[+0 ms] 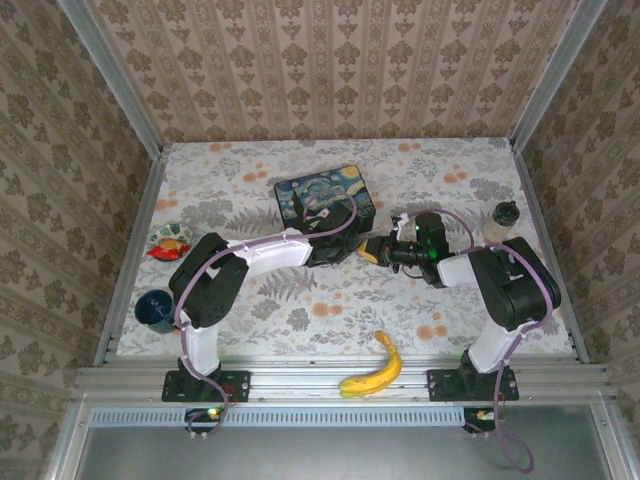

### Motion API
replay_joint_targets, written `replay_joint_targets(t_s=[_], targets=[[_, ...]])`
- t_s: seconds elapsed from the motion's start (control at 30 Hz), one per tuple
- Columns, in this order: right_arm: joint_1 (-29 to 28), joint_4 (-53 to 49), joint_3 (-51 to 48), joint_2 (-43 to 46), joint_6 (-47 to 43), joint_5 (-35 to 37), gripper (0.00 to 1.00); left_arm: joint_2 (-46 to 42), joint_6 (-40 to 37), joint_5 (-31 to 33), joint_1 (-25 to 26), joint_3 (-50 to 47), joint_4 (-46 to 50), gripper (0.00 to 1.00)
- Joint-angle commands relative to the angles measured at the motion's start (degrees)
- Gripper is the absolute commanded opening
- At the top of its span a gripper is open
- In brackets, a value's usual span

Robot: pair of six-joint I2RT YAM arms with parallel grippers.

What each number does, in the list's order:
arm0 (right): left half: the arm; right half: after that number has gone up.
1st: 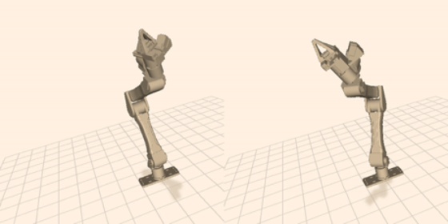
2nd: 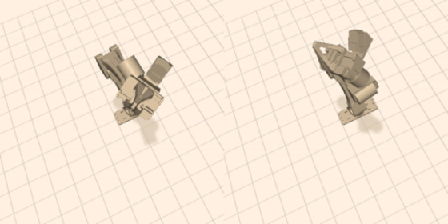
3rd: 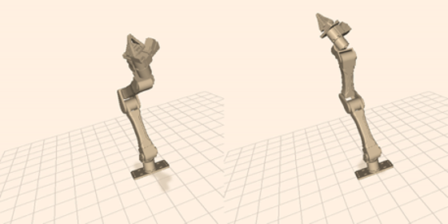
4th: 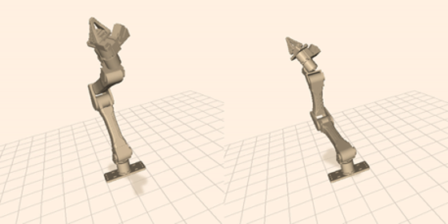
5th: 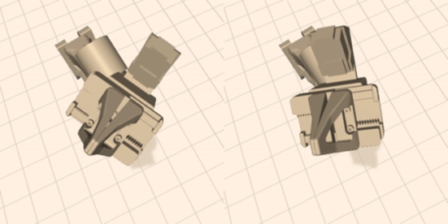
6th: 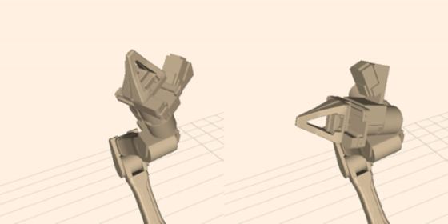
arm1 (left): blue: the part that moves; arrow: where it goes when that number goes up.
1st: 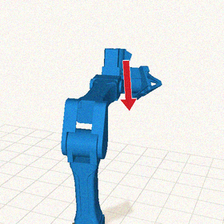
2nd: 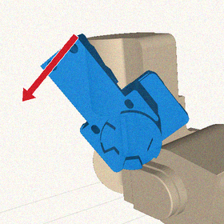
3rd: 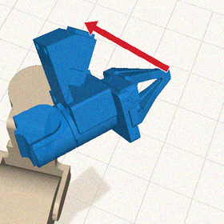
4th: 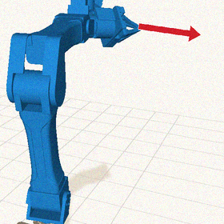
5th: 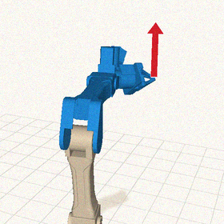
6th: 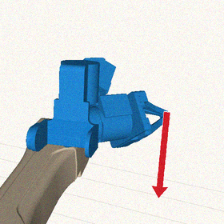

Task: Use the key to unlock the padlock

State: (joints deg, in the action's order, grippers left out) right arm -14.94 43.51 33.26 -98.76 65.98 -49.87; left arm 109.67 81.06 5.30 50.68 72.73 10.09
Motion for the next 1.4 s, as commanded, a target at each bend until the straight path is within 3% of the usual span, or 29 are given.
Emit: replay_joint_targets(t_s=[0.0, 0.07, 0.1, 0.23, 0.33, 0.63, 0.87, 1.1, 1.37], targets=[[-1.3, 4.4, -0.5, -0.3, 1.3, 2.1, 0.0, -1.6, -2.1, -1.3, -0.7, -1.2, -1.5, 0.42], [-1.6, 4.9, -0.9, -0.3, 2.0, 3.4, 0.0, -2.1, -2.8, -1.9, -0.9, -1.4, -2.0, 0.65], [-1.8, 5.7, -1.1, -0.3, 2.4, 3.9, 0.0, -2.5, -3.3, -2.3, -1.1, -1.8, -2.6, 0.71], [-1.9, 7.1, -1.9, -0.4, 3.4, 5.6, 0.0, -4.5, -3.8, -2.5, -2.0, -3.2, -2.1, 0.75], [-1.9, 7.4, -1.6, -0.7, 3.4, 5.5, 0.0, -5.5, -3.9, -2.4, -3.0, -4.2, -1.7, 0.75], [-2.1, 6.9, -1.3, -0.8, 2.5, 4.3, 0.0, -4.2, -5.5, -5.3, -4.5, -2.1, -0.4, 0.59], [-2.1, 3.8, -1.0, 0.5, 0.2, 4.3, 0.0, -3.4, -5.1, -9.0, -4.7, -1.0, 1.1, 0.62], [-2.3, -1.1, -0.1, 2.1, -3.4, 4.3, 0.0, -1.5, -5.8, -15.8, -6.5, 3.5, 10.4, 0.6], [-2.2, -2.1, 0.0, 2.4, -4.2, 4.5, 0.0, -0.5, -7.2, -17.0, -7.8, 5.5, 14.4, 0.57]])
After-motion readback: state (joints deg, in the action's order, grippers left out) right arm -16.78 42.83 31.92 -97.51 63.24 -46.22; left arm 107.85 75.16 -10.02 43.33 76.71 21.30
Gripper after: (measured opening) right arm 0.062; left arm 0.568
